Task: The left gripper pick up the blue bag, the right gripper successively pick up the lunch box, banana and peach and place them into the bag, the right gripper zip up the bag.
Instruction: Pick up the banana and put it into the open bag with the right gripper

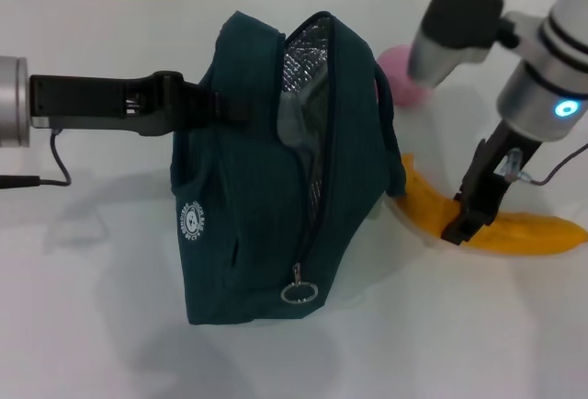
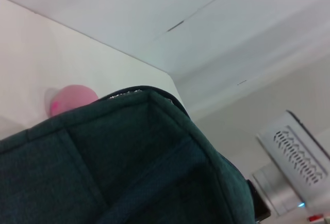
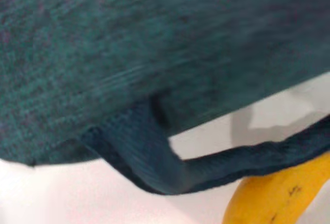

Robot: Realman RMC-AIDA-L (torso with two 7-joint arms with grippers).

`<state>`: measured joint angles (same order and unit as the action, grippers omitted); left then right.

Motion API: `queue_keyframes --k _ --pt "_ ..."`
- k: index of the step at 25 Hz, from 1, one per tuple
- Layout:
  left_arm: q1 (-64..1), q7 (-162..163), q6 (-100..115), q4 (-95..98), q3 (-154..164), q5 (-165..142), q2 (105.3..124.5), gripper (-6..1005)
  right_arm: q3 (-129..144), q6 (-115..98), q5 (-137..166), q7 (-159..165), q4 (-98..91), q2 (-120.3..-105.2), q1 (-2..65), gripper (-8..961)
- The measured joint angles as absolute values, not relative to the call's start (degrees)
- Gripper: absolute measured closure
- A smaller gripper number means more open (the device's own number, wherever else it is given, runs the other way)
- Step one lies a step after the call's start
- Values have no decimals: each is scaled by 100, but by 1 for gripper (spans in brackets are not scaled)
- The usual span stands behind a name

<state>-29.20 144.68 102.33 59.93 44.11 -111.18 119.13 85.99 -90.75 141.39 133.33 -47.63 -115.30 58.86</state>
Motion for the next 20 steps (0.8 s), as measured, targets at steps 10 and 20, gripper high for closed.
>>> queue_keyframes --k 10,20 --pt "-2903 14458 10269 5985 4389 -11111 11926 960 6297 -10061 14292 13296 -6069 -11432 5423 529" --pt "-2801 14458 10284 5988 4420 -10975 11927 960 5129 -10548 11914 13135 -7292 -11323 4858 529"
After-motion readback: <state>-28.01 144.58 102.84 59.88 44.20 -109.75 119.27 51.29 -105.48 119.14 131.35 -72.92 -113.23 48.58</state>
